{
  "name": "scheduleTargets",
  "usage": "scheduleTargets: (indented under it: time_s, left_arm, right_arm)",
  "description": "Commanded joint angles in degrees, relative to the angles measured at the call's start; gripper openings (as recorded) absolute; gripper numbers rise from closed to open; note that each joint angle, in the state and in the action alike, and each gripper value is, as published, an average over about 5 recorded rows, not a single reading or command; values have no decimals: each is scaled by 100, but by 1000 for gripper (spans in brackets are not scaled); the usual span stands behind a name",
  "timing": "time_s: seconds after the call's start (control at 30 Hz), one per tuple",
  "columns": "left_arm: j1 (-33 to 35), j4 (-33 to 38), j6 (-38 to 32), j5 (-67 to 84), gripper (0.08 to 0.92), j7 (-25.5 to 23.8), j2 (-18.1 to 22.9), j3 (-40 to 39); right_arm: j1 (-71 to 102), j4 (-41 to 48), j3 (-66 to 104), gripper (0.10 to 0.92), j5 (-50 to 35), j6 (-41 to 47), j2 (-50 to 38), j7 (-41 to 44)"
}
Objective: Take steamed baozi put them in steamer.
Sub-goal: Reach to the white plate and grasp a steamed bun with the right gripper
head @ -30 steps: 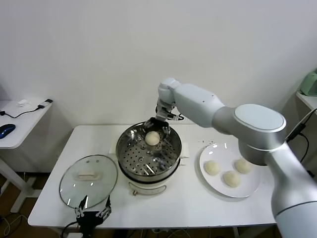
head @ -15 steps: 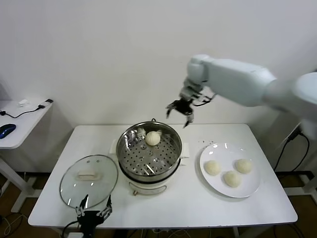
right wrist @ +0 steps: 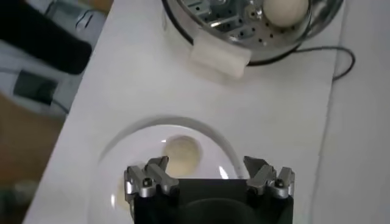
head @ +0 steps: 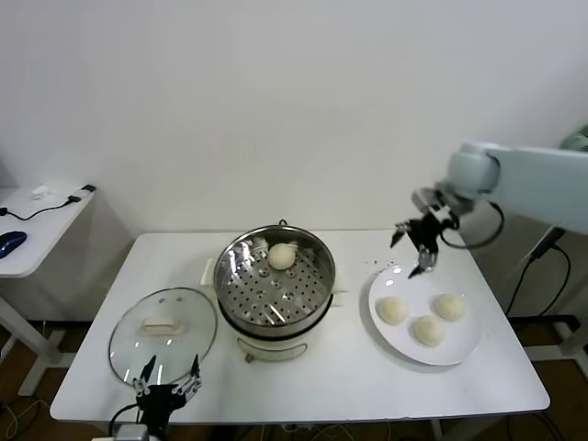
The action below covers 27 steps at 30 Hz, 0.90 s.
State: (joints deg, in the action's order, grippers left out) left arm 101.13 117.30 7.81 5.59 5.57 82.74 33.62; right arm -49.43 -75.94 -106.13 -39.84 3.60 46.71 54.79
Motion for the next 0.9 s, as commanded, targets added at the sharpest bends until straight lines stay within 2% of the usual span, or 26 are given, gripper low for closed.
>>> scheduleTargets:
  time_s: [0.03,0.53,0.9]
  left_arm:
    - [-9,-38,7,34,823,3,18,44]
    - [-19,-120,1,39,823,10,10,16]
    - [-29,-147,37,34,823,14,18,-11]
  right_arm:
    - [1186,-284,347,823,102,1374,-713,-773]
    - [2673,780,1574,823,706,1516,-15,-975]
    - [3016,1025,1905,805,835,1519,216,-1010]
